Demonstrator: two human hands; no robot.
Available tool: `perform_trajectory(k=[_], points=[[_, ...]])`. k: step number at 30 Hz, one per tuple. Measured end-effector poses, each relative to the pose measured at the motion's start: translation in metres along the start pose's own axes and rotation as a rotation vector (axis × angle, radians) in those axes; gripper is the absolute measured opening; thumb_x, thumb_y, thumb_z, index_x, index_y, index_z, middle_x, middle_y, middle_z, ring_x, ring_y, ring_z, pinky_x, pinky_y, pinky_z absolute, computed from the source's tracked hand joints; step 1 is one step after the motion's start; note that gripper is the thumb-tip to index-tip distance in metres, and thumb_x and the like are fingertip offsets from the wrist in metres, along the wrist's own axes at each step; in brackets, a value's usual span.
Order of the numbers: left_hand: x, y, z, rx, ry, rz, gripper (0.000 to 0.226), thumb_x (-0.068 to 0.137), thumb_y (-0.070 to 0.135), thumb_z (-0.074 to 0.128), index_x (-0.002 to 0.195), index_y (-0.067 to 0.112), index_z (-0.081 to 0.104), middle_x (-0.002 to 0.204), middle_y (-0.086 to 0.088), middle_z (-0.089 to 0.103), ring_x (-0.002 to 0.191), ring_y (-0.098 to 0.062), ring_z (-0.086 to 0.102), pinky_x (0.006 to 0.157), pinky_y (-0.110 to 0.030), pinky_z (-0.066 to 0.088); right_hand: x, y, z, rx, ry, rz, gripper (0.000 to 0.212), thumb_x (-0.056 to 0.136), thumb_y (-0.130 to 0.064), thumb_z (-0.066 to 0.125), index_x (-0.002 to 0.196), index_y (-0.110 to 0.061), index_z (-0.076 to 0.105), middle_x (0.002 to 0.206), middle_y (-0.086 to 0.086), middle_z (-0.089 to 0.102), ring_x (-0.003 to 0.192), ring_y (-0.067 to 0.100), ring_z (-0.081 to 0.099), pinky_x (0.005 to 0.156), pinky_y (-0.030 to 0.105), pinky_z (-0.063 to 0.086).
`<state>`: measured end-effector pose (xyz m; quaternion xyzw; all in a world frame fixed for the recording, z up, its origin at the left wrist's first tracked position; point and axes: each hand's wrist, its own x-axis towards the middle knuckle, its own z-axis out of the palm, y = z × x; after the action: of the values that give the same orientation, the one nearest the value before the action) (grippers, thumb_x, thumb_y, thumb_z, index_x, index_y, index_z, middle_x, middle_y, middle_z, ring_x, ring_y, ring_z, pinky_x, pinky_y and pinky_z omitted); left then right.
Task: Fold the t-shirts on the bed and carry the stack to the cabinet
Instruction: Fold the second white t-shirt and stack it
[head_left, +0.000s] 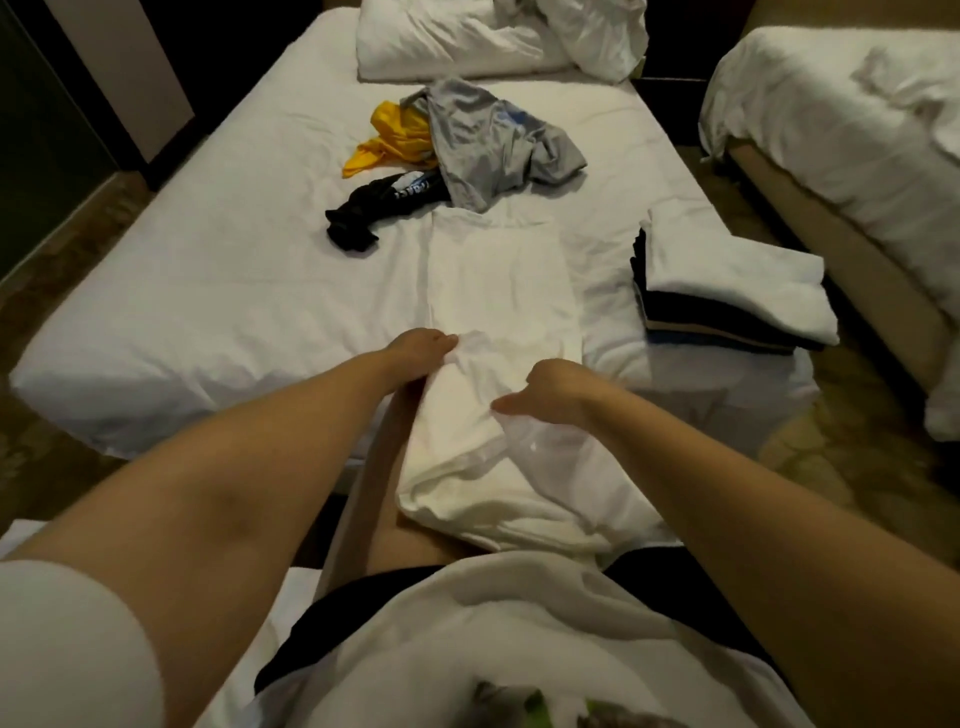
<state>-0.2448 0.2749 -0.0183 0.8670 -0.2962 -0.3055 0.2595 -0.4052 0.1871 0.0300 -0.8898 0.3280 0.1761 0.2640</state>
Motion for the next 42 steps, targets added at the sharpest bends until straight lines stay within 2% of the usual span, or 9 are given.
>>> perform_trajectory(k=[5,9,14,19,21,28,33,39,42], points=[[0.018,-0.006,-0.002,-0.072,0.021,0.061,0.034,0.096,0.03,0.047,0.098,-0.001,0.062,0.098,-0.015,0.058,0.091,-0.025,0.052,0.078,-0.028,0.037,-0.001,0.003,0.002,0.332,0.093,0.022,0.049,0.09,-0.038,0.057,0.129,-0.009,0.048,0.12,0.012,0.058,0.102,0.026,0.06,0.081,0.03,0.05],[0.029,-0.015,0.0,0.14,0.107,0.024,0.033,0.096,0.032,0.043,0.109,0.007,0.06,0.118,-0.016,0.057,0.11,-0.032,0.049,0.09,-0.033,0.036,-0.003,0.0,0.008,0.587,0.051,0.156,0.034,0.085,-0.013,0.063,0.115,-0.01,0.048,0.069,0.007,0.057,0.053,0.014,0.053,0.047,0.022,0.046],[0.013,-0.011,0.009,0.21,0.302,0.162,0.039,0.089,0.032,0.056,0.122,0.012,0.051,0.13,-0.015,0.044,0.118,-0.034,0.042,0.097,-0.041,0.039,-0.021,0.01,0.009,0.169,0.219,-0.064,0.068,0.085,-0.038,0.065,0.14,-0.018,0.031,0.119,0.006,0.059,0.105,0.025,0.059,0.088,0.035,0.048],[-0.064,-0.031,0.016,0.352,0.121,0.775,0.052,0.09,0.051,0.035,0.108,0.013,0.066,0.112,-0.006,0.064,0.105,-0.024,0.055,0.096,-0.042,0.04,-0.051,0.04,0.017,0.329,0.177,-0.249,0.02,0.084,-0.032,0.068,0.103,-0.028,0.063,0.102,-0.004,0.061,0.085,0.01,0.058,0.079,0.025,0.046],[-0.094,-0.045,0.022,0.377,-0.01,0.871,0.065,0.091,0.061,0.026,0.109,0.015,0.069,0.113,0.003,0.066,0.117,-0.007,0.045,0.111,-0.041,0.022,-0.062,0.05,0.025,0.351,0.153,-0.275,0.014,0.083,-0.028,0.069,0.096,-0.026,0.068,0.096,-0.006,0.061,0.09,0.01,0.059,0.086,0.026,0.045],[-0.138,-0.053,0.021,0.592,-0.216,0.745,0.098,0.063,0.09,0.018,0.14,0.032,0.037,0.139,0.028,0.025,0.136,0.007,0.003,0.114,-0.021,-0.002,-0.093,0.065,0.038,-0.099,0.06,-0.58,0.054,0.067,-0.07,0.049,0.102,-0.032,0.065,0.108,-0.01,0.061,0.11,0.013,0.051,0.101,0.033,0.037],[-0.14,-0.057,0.019,0.479,-0.12,0.741,0.065,0.077,0.06,0.032,0.131,0.028,0.052,0.14,0.011,0.046,0.131,0.008,0.022,0.11,-0.022,0.028,-0.107,0.076,0.039,-0.159,0.134,-0.692,0.046,0.077,-0.031,0.072,0.119,-0.017,0.061,0.128,-0.001,0.056,0.129,0.017,0.039,0.101,-0.002,0.004],[-0.151,-0.052,0.018,0.191,0.037,0.615,0.07,0.074,0.057,0.032,0.124,0.017,0.06,0.13,0.001,0.056,0.111,0.009,0.043,0.089,-0.001,0.029,-0.111,0.11,0.045,0.126,0.297,-0.628,0.031,0.081,-0.015,0.069,0.112,-0.015,0.067,0.117,-0.013,0.057,0.115,0.008,0.053,0.098,0.016,0.038],[-0.153,-0.049,0.02,0.235,0.078,0.631,0.076,0.073,0.058,0.027,0.123,0.012,0.06,0.122,-0.001,0.062,0.106,-0.006,0.055,0.08,-0.006,0.034,-0.105,0.122,0.053,0.27,0.458,-0.602,0.018,0.082,-0.005,0.067,0.099,-0.011,0.071,0.106,-0.015,0.06,0.102,0.007,0.059,0.09,0.013,0.041]])
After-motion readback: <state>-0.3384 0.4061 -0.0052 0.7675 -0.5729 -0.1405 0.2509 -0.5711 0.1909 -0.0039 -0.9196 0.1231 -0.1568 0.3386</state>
